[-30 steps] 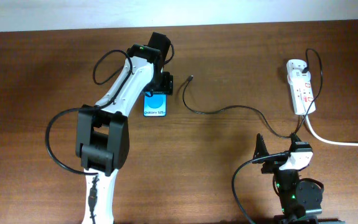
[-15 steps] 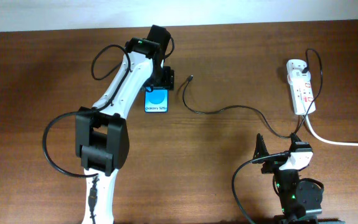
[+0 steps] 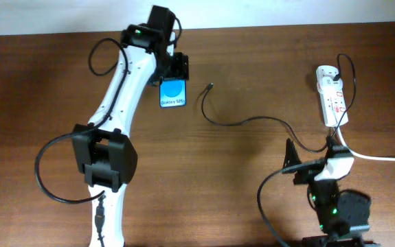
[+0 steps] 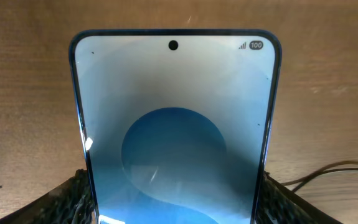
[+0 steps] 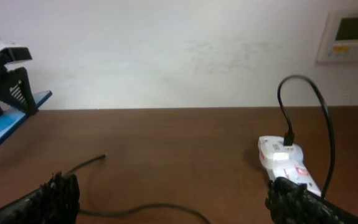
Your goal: Plug charger to phone and switch on socket
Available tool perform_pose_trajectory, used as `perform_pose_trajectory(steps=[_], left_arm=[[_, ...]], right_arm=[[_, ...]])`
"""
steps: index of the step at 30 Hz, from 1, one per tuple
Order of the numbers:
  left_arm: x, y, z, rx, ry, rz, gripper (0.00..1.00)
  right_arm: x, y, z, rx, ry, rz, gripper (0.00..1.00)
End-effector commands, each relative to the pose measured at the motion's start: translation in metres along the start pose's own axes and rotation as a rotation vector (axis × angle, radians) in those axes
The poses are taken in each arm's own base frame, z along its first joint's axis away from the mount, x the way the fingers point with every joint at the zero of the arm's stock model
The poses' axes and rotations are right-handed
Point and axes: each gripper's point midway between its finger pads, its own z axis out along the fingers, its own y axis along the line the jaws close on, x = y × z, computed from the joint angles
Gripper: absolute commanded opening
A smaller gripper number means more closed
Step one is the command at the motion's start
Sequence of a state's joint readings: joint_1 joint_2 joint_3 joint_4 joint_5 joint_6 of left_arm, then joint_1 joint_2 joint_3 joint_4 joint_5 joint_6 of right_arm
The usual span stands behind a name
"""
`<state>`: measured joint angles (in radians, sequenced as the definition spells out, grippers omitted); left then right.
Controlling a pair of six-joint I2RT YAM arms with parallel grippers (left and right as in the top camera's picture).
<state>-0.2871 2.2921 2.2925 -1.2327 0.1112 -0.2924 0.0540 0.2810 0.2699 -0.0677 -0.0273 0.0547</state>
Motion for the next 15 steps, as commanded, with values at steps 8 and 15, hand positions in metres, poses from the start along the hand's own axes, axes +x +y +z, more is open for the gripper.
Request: perform_pose_trajectory(steps=[8,15], left_arm=[[-0.023,0.013,-0.026,0.167,-0.026,-0.197,0.0],[-0.02,0.009,-0.029,0.242,0.026,-0.369,0.0]], right_arm=[[-0.06,0.033,0.069,-0.173,0.408,-0.037,0.98],[-0.055,0.05,0.092,-0.269,0.593,0.038,0.98]])
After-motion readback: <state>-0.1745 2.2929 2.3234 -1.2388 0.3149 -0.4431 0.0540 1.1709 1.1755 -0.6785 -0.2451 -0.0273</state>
